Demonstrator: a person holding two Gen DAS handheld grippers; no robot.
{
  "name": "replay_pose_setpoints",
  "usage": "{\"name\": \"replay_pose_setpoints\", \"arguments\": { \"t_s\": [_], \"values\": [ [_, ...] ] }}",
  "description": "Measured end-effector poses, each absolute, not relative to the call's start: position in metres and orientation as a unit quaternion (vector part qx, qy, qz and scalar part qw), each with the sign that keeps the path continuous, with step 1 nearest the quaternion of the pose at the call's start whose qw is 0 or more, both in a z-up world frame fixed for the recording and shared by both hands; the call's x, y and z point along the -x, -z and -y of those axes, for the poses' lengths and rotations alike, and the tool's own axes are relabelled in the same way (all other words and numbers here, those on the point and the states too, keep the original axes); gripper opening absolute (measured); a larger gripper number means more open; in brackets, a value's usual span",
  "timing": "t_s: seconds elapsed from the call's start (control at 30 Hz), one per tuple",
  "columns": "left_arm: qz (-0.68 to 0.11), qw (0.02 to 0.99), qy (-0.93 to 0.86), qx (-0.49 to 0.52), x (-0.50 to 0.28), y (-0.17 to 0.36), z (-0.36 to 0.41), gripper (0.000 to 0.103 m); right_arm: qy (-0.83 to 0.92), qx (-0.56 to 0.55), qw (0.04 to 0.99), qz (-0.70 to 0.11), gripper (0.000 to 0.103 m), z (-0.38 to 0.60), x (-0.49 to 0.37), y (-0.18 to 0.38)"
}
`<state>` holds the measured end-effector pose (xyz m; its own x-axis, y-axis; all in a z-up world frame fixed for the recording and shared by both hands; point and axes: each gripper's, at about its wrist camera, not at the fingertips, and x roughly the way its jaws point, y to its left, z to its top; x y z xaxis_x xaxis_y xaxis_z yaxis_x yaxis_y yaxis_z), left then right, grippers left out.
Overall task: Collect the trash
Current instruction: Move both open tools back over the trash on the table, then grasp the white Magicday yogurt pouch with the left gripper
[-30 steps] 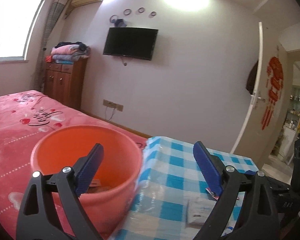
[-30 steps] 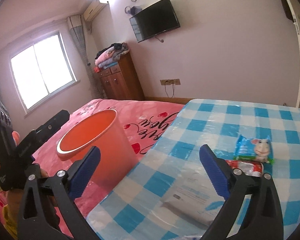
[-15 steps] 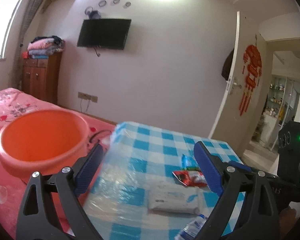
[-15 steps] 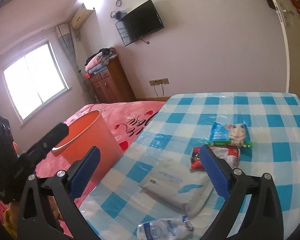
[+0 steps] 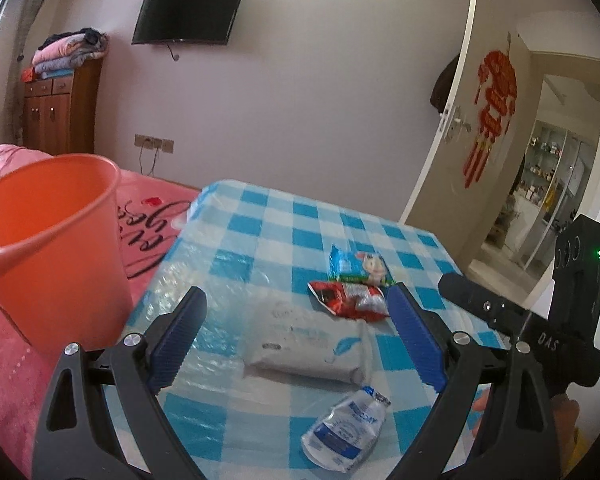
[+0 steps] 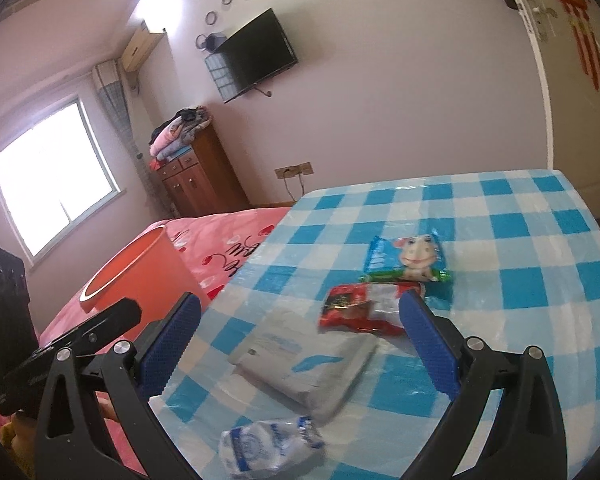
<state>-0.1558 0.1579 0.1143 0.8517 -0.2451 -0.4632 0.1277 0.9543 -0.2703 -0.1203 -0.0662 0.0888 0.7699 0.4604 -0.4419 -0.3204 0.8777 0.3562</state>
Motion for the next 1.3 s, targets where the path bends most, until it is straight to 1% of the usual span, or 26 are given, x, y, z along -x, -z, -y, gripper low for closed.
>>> {"name": "replay_pose_setpoints", "arguments": {
  "t_s": [0.33, 0.53, 0.7, 1.0, 1.3],
  "values": [
    [-0.292, 0.945, 0.116, 0.094, 0.156, -0.101, -0.129, 0.092, -0.172, -0.158, 0.931, -0.279, 0.098, 0.119, 0.114, -0.067],
    [-0.346, 0.922, 0.145, 0.092, 0.167, -0.081, -0.113, 0.092, -0.159, -0.198, 0.919, -0.3, 0.098, 0.148, 0.104, -0.05],
    [-0.387, 0.903, 0.183, 0.034, 0.174, -0.058, -0.09, 0.092, -0.172, -0.231, 0.902, -0.322, 0.098, 0.161, 0.097, -0.038],
    [-0.435, 0.878, 0.192, -0.057, 0.153, -0.028, -0.069, 0.092, -0.21, -0.241, 0.878, -0.356, 0.098, 0.158, 0.092, -0.023],
    [-0.454, 0.869, 0.185, -0.066, 0.144, -0.009, -0.067, 0.092, -0.245, -0.229, 0.861, -0.383, 0.098, 0.141, 0.085, -0.014]
  ]
}}
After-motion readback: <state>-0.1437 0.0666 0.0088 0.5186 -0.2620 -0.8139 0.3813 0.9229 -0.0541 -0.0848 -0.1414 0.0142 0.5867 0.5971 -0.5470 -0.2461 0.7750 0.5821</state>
